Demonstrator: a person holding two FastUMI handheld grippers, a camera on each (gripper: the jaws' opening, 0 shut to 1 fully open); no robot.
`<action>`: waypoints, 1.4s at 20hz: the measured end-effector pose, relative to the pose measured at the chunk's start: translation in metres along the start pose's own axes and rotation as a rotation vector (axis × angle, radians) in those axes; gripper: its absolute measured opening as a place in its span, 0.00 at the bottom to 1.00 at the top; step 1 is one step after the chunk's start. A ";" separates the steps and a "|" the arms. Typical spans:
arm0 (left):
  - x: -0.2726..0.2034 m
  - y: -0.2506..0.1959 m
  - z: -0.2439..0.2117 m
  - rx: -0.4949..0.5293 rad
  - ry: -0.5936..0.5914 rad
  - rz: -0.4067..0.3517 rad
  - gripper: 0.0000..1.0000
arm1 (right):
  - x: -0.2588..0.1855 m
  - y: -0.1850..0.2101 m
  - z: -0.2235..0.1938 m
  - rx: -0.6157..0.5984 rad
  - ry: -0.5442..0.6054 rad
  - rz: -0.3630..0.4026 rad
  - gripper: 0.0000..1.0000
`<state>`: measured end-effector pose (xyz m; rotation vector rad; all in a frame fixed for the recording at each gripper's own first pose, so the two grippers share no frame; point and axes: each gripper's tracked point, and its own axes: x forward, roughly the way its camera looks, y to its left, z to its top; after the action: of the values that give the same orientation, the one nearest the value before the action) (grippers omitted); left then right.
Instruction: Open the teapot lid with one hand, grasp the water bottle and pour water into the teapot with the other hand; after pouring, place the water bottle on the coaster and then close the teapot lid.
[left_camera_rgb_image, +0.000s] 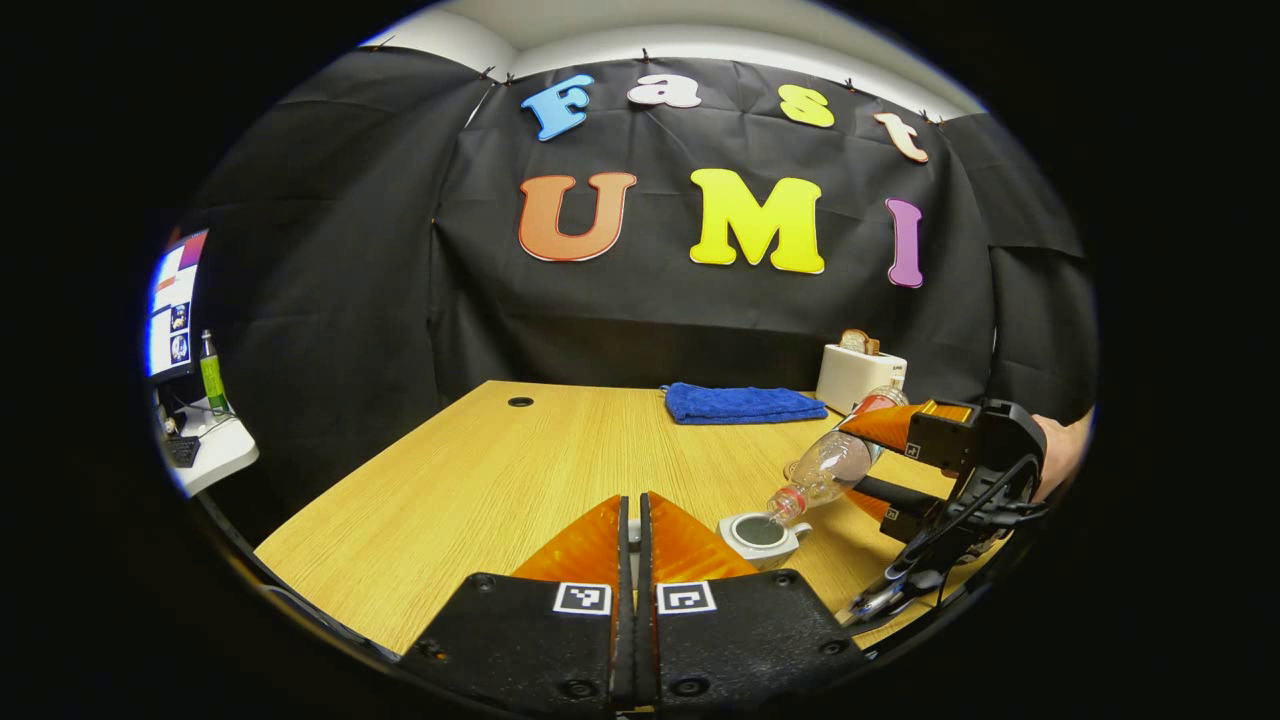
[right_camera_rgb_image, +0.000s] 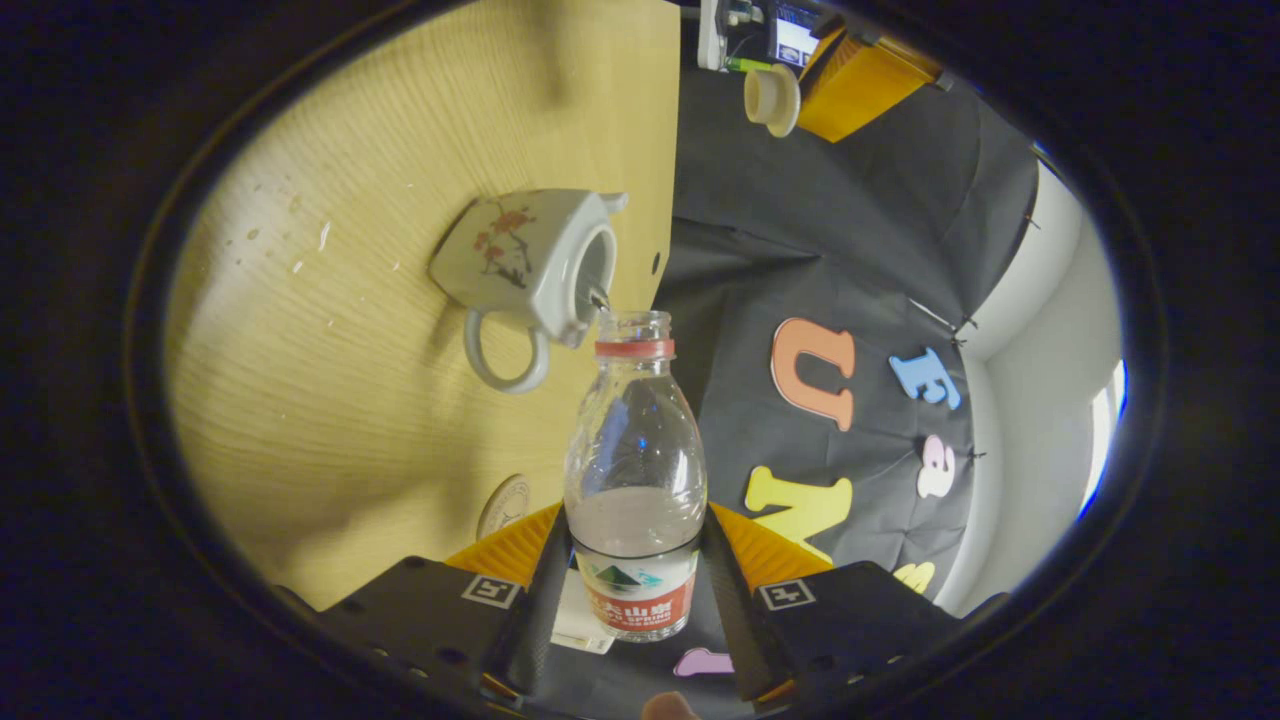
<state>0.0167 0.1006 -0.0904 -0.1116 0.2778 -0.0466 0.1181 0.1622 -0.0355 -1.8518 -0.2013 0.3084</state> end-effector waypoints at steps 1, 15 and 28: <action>0.001 -0.001 0.000 0.001 0.001 -0.002 0.03 | 0.000 -0.002 0.000 -0.009 -0.002 -0.006 0.72; -0.001 -0.003 0.002 0.011 0.004 -0.013 0.03 | -0.003 -0.013 0.000 -0.093 -0.019 -0.034 0.71; -0.002 -0.003 0.001 0.015 0.003 -0.014 0.03 | -0.005 -0.025 0.000 -0.173 -0.030 -0.059 0.72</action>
<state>0.0149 0.0976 -0.0890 -0.0982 0.2801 -0.0631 0.1137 0.1681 -0.0113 -2.0090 -0.3111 0.2844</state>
